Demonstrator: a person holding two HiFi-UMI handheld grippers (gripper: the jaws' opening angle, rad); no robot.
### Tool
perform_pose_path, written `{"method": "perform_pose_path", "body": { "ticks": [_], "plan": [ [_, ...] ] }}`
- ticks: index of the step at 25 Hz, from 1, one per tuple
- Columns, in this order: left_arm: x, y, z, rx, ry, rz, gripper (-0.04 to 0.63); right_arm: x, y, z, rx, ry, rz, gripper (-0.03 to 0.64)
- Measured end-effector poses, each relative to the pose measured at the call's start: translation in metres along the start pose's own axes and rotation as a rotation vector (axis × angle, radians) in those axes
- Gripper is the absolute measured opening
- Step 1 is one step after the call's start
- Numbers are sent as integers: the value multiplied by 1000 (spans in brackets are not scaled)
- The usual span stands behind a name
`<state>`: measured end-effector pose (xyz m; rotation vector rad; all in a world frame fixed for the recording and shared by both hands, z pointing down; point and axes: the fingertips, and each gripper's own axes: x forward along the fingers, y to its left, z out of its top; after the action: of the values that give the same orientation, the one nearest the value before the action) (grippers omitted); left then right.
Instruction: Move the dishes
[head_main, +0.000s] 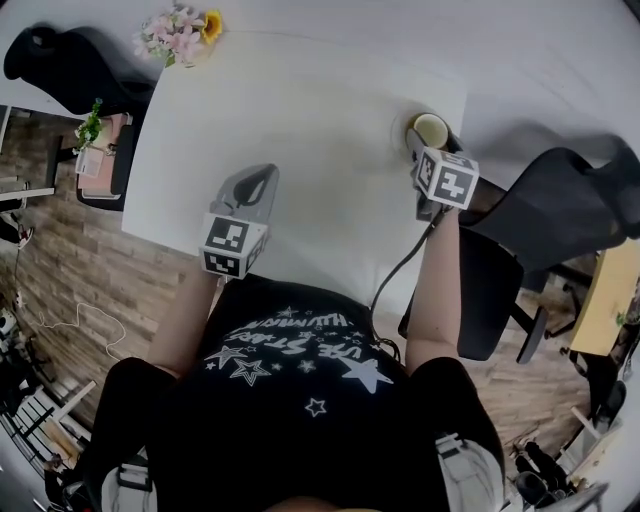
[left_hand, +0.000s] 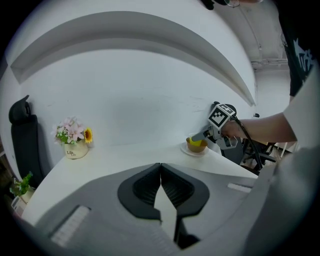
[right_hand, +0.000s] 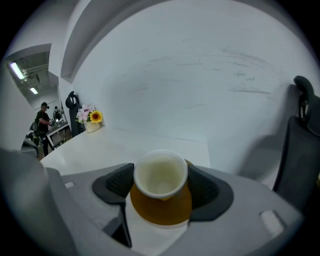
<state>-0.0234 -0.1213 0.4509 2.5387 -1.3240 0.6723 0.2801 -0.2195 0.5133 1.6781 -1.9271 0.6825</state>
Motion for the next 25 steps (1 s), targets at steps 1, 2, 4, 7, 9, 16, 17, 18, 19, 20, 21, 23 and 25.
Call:
{"method": "perform_pose_path", "body": {
  "ticks": [1, 2, 4, 7, 9, 16, 17, 18, 19, 20, 21, 23, 25],
  "plan": [
    [0, 1, -1, -1, 0, -4, 11, 0, 1, 1, 8, -2, 3, 341],
    [0, 2, -1, 0, -2, -9, 11, -1, 1, 2, 19, -6, 8, 339],
    [-1, 5, 0, 5, -9, -23, 11, -4, 2, 5, 33, -17, 3, 339],
    [-4, 13, 1, 9, -22, -40, 11, -12, 3, 13, 42, -37, -17, 339],
    [-5, 18, 3, 7, -34, -47, 12, -19, 6, 21, 49, -54, -31, 339],
    [-13, 42, 5, 4, -65, -70, 11, -32, 34, 55, 56, -124, -53, 339],
    [-14, 46, 4, 4, -67, -72, 12, -29, 41, 59, 60, -130, -49, 339],
    [-13, 50, 4, 5, -68, -75, 11, -25, 47, 63, 64, -137, -44, 339],
    [-13, 54, 4, 5, -69, -77, 11, -21, 54, 67, 67, -142, -43, 339],
    [-12, 57, 4, 3, -70, -80, 11, -17, 60, 70, 68, -143, -45, 339],
    [-11, 60, 4, 0, -70, -83, 11, -12, 66, 73, 69, -144, -47, 339],
    [-9, 64, 5, -9, -69, -91, 11, -2, 77, 77, 69, -142, -43, 339],
    [-6, 68, 5, -14, -67, -94, 11, 10, 85, 79, 69, -135, -36, 339]
  ]
}}
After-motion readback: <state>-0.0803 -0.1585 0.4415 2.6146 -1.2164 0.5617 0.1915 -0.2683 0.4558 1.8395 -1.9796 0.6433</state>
